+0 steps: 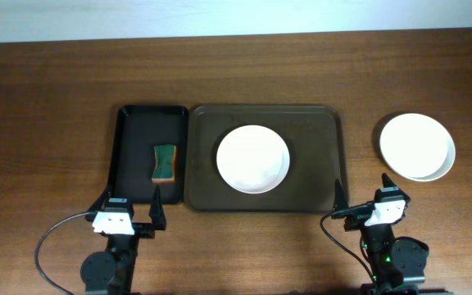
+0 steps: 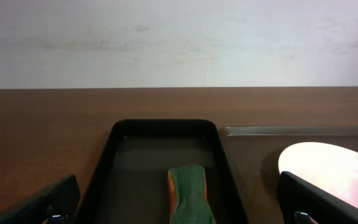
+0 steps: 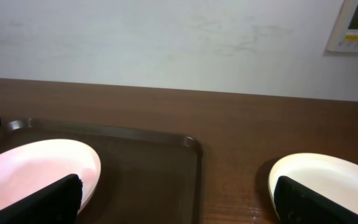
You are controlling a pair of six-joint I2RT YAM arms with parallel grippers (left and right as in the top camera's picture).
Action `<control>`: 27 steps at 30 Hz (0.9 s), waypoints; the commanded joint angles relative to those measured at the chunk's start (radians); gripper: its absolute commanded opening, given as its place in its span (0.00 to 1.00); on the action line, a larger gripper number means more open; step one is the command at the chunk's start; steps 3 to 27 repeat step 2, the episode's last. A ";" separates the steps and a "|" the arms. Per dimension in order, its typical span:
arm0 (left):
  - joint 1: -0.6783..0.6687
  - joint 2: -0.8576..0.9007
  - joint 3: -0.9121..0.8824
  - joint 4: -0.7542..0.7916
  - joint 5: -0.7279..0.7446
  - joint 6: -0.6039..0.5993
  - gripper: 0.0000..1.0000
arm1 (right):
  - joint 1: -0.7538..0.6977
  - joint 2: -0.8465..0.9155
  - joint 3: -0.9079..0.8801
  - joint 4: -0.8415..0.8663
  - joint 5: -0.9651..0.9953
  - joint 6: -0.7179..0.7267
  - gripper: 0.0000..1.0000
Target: Clean dirty plates on tray and stack at the side
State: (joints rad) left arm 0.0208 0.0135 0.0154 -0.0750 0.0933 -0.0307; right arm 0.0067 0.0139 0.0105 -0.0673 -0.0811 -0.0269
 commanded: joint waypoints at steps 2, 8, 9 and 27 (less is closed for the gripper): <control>0.000 -0.008 -0.006 -0.001 -0.011 -0.014 1.00 | -0.007 -0.008 -0.005 -0.004 -0.016 0.001 0.99; 0.000 -0.008 -0.006 -0.001 -0.011 -0.014 1.00 | -0.007 -0.008 -0.005 -0.004 -0.016 0.001 0.99; 0.000 -0.008 -0.006 -0.001 -0.011 -0.014 1.00 | -0.007 -0.008 -0.005 -0.004 -0.016 0.001 0.99; 0.000 -0.008 -0.006 -0.001 -0.011 -0.014 1.00 | -0.007 -0.008 -0.005 -0.004 -0.016 0.001 0.99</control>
